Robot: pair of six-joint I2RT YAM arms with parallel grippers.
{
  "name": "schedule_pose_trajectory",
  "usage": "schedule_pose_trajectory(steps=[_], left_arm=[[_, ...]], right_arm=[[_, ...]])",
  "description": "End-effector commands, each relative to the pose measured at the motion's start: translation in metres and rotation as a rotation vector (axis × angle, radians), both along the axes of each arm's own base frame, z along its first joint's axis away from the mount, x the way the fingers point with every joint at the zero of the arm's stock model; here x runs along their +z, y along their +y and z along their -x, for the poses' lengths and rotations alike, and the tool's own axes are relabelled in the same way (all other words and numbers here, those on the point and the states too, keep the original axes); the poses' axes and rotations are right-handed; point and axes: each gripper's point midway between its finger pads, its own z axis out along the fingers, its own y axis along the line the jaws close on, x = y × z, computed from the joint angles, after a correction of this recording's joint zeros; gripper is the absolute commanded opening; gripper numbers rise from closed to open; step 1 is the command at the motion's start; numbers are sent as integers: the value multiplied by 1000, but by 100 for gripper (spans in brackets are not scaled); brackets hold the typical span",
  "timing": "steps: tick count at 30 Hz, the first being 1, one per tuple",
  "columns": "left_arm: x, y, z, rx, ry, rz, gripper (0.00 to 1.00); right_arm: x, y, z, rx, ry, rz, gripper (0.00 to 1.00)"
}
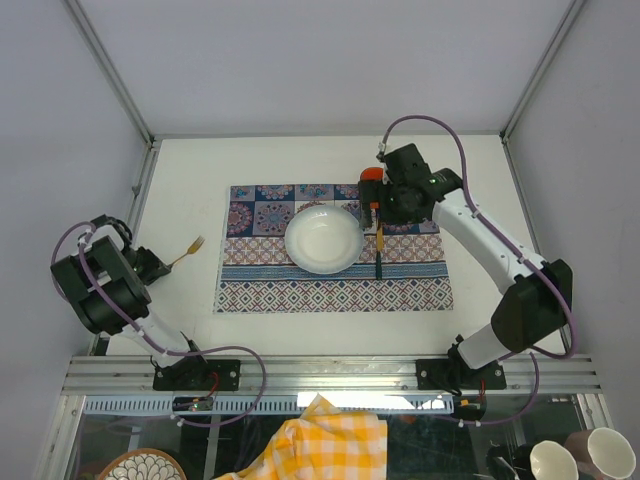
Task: Set the dinner table for one person
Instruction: Pick up the fork at the center of the board.
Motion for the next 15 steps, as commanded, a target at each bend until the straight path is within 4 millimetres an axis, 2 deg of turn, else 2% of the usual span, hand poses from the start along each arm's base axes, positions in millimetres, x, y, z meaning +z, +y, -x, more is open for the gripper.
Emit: schedule_pose_trajectory(steps=[1, 6, 9, 12, 15], left_arm=[[16, -19, 10, -134, 7, 36, 0], [85, -11, -27, -229, -213, -61, 0], [128, -17, -49, -315, -346, -102, 0], [162, -39, -69, -435, -467, -119, 0], [179, -76, -81, -576, -532, -111, 0]], right_arm=[[6, 11, -5, 1, -35, -59, 99], [-2, 17, -2, 6, -18, -77, 100], [-5, 20, 0, 10, -11, -84, 99], [-6, 23, 1, 15, -11, -89, 100], [-5, 27, 2, 24, -10, -99, 100]])
